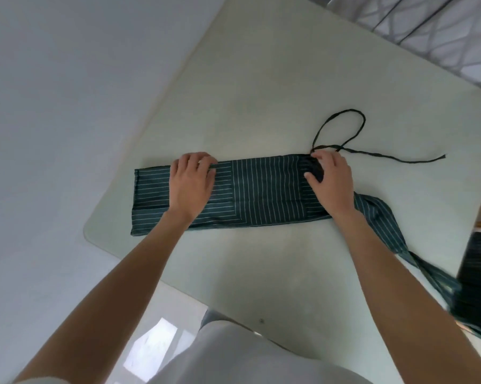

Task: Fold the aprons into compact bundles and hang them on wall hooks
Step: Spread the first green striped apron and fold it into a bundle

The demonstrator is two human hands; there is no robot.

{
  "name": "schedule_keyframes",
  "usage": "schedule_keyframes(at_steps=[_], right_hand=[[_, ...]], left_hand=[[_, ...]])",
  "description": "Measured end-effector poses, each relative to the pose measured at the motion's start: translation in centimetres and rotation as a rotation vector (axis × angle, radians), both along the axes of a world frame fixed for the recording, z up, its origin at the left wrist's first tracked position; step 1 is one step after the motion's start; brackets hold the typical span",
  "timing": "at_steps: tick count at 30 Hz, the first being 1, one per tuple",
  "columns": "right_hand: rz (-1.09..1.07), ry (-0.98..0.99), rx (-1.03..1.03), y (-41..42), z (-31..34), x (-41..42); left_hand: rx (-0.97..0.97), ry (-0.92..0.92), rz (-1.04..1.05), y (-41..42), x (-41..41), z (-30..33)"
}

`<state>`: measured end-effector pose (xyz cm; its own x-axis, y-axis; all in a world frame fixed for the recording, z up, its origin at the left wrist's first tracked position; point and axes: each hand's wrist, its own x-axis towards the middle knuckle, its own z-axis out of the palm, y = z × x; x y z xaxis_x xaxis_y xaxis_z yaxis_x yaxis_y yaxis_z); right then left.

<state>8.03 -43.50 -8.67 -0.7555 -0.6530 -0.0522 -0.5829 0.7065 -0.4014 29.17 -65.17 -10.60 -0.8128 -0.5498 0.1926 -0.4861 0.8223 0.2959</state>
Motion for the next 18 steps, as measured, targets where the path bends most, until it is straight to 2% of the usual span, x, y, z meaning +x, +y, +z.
schedule_keyframes(at_steps=[2, 4, 7, 10, 12, 15, 18], right_hand=[[-0.085, 0.090, -0.047, 3.4, 0.9, 1.9], [-0.197, 0.137, -0.009, 8.0, 1.1, 4.2], [-0.271, 0.141, 0.190, 14.2, 0.1, 6.5], [-0.273, 0.031, 0.361, 18.5, -1.2, 6.9], [-0.240, -0.022, 0.320, 19.9, -2.0, 6.5], [-0.201, 0.013, 0.163, 21.1, -1.1, 5.0], [-0.318, -0.003, 0.005, 21.2, 2.2, 1.8]], left_hand=[[0.093, 0.039, -0.140, 3.5, -1.9, 0.8], [0.174, -0.005, -0.263, 7.4, -3.8, 1.1], [0.255, -0.097, -0.374, 11.9, -6.1, 0.7], [0.258, -0.187, -0.448, 15.0, -7.9, 0.0], [0.237, -0.237, -0.452, 15.8, -8.4, -0.4], [0.206, -0.307, -0.431, 16.7, -8.9, -0.8], [0.199, -0.326, -0.417, 16.6, -8.4, -0.7]])
